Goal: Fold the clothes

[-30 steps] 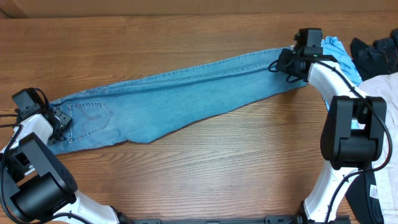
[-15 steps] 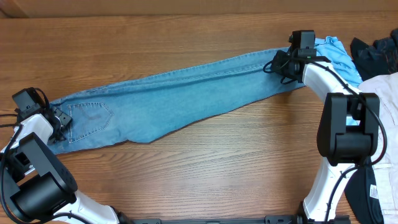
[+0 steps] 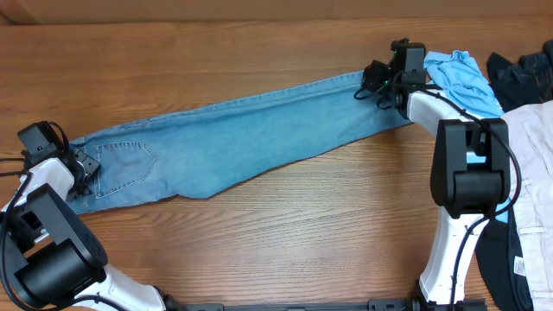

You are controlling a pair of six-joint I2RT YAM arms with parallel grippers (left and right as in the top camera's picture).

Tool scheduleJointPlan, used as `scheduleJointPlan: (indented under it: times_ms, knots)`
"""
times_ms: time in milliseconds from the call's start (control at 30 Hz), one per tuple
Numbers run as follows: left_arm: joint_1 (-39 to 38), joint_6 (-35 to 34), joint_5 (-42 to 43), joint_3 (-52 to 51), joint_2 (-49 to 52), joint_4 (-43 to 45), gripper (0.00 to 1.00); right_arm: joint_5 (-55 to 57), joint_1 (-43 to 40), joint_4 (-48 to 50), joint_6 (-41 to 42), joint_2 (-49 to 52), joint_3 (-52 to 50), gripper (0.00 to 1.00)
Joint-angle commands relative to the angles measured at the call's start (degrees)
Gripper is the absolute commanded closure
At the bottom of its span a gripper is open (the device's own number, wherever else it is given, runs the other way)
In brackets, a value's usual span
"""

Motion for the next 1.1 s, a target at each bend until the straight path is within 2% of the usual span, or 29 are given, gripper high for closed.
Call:
scheduleJointPlan:
  times_ms: [0,67,233,333,367,467,600,667,800,900,1000,1067]
  knots:
    - [1.7,0.5,-3.6,-5.5,7.5,-3.7,0.42,-0.2,-2.4,-4.5,-1.4,-4.7,2.2,0.38]
    - [1.7,1.6,-3.6,-5.3,7.5,-3.7,0.42,-0.2,-4.2,-7.8,-2.9,-8.0,2.4,0.30]
    - [2.8,3.9,-5.8,-0.4,7.5,-7.6,0.49,0.0,-9.2,-17.0,-5.7,-12.6,2.4,0.30]
    - [4.3,5.2,-1.7,5.8,7.5,-10.9,0.44,-0.3,-10.8,-24.8,-7.3,-12.0,2.2,0.29]
    - [4.4,7.4,2.9,10.2,7.5,-15.0,0.36,-0.2,-10.8,-26.6,-9.1,-11.9,2.0,0.29]
    - [3.8,7.5,8.8,14.5,7.5,-20.4,0.27,-0.2,-10.7,-29.1,-11.4,-11.5,1.9,0.26]
    - [1.9,6.9,20.5,16.6,7.5,-27.0,0.16,-0.2,-10.6,-28.3,-12.3,-9.3,1.9,0.24]
    - [0.8,6.8,23.3,16.6,7.5,-29.2,0.14,-0.2,-10.6,-26.8,-13.6,-8.3,1.9,0.24]
    - [-2.1,6.8,23.8,16.6,7.5,-33.4,0.07,-0.2,-10.5,-22.9,-15.8,-4.8,1.9,0.24]
    - [-2.5,6.8,23.1,16.8,7.5,-33.5,0.06,-0.2,-10.5,-20.6,-16.7,-2.6,1.9,0.21]
    - [-2.4,6.8,19.9,17.2,7.5,-32.3,0.06,-0.2,-10.5,-19.8,-16.7,-1.5,1.9,0.25]
    - [-2.4,6.8,18.0,17.7,7.5,-32.2,0.06,-0.2,-10.5,-19.9,-16.7,-1.5,1.9,0.25]
